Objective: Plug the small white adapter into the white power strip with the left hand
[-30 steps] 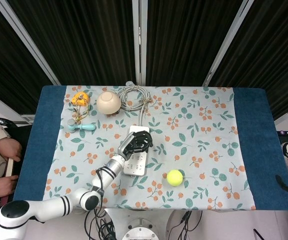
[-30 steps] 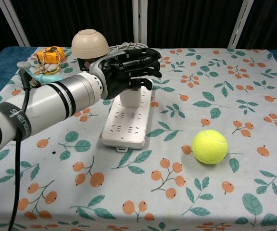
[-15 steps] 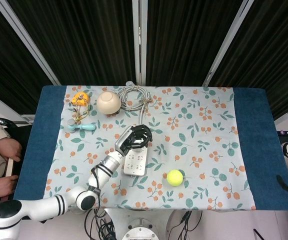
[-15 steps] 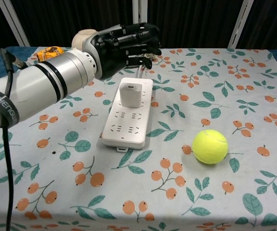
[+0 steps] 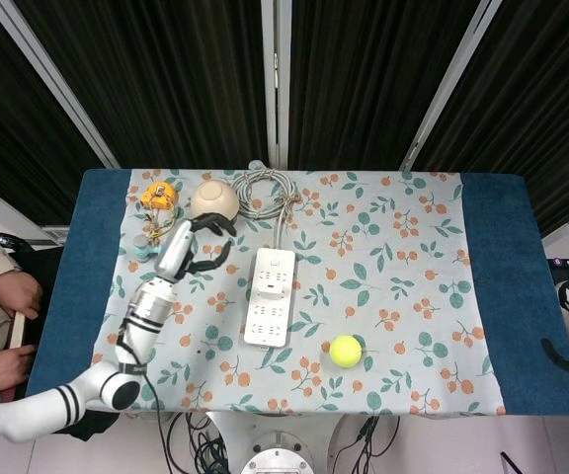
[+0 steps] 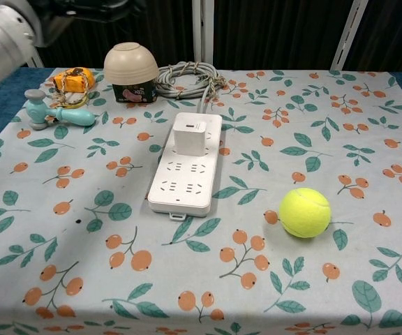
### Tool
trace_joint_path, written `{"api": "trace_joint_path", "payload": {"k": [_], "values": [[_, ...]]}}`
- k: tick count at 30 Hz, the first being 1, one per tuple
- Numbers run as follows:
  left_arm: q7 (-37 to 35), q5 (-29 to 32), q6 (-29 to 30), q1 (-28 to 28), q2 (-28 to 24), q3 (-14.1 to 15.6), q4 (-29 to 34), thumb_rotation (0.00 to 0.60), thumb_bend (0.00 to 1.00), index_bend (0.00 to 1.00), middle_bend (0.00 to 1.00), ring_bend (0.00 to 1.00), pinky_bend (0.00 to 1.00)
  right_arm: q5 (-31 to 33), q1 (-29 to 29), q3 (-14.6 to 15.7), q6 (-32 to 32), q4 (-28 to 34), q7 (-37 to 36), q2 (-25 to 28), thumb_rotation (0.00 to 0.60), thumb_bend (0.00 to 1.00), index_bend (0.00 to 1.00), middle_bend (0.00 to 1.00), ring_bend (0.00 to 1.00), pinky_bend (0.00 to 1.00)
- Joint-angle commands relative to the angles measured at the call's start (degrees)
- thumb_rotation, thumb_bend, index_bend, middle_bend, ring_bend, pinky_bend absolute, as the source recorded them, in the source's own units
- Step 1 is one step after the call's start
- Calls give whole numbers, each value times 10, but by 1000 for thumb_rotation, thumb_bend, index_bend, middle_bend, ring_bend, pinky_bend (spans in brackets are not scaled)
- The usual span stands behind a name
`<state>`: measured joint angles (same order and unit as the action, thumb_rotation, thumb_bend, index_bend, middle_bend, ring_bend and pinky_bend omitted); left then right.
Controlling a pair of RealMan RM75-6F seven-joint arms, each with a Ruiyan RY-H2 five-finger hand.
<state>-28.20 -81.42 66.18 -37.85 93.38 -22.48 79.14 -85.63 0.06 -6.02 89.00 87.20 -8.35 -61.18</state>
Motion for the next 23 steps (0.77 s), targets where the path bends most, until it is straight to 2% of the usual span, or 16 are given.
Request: {"api": "trace_joint_path", "payload": {"k": [1,2,5,8,9,15,23], "values": [[226,-23,145,91,-79,37,-24,600,362,392,402,278,286,-2,6,0,-7,-8,-7,-3,600,155,3,141,0,70],[240,-28,173,105,-79,41,-40,600,336,387,397,272,259,-2,8,0,-10,-11,-11,-4,600,155,3,128,0,70],[266,-26,197,135,-96,60,-54,600,260,350,357,218,161,-4,14,0,-17,-17,-18,-7,600,155,0,93,0,65],[333,-22,192,167,-142,92,-37,600,182,254,250,99,22,-9,20,0,-20,-21,-19,-10,600,154,0,65,0,40],[361,-15,192,179,-158,101,-18,600,168,237,225,76,4,-11,21,0,-18,-21,-17,-11,600,154,0,61,0,31],[411,15,200,239,-217,142,89,600,159,218,186,43,0,-25,23,6,-10,-19,-3,-21,600,155,0,53,0,23],[427,1,241,288,-233,175,139,600,159,218,186,43,0,-34,21,17,-7,-18,8,-33,600,154,0,58,0,15]]}}
